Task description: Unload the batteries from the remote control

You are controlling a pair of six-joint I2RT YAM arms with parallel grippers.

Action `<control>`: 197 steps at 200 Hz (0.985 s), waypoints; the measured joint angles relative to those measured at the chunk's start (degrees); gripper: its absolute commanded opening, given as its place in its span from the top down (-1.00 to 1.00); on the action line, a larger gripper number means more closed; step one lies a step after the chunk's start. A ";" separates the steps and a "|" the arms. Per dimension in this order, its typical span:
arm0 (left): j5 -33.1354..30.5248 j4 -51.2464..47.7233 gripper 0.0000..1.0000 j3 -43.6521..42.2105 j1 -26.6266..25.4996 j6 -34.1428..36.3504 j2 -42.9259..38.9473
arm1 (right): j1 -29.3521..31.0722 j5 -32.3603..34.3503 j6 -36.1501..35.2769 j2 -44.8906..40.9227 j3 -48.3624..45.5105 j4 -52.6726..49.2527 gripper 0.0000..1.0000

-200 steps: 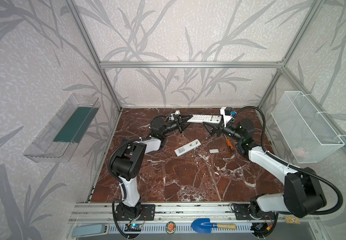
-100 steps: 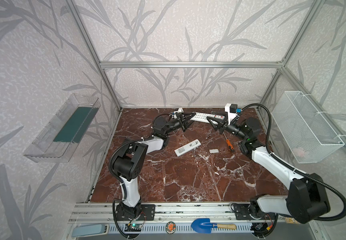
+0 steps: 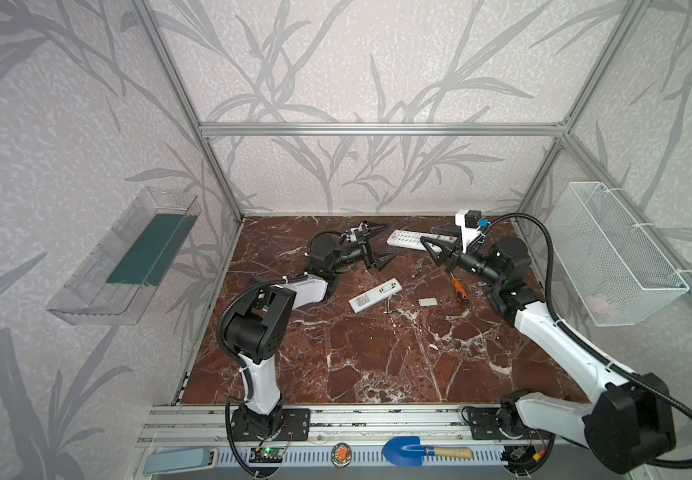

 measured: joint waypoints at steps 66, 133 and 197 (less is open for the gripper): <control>-5.60 -65.99 -0.99 10.78 3.56 54.29 -11.26 | 0.02 6.19 -3.26 -2.29 10.95 -35.15 0.31; -18.82 -81.53 -0.99 4.72 -5.49 96.35 -25.38 | 0.39 3.78 1.99 8.46 27.47 -57.31 0.43; -23.50 -75.52 -0.89 2.43 -11.34 106.18 -25.77 | 3.74 0.37 7.26 11.98 29.70 -61.31 0.45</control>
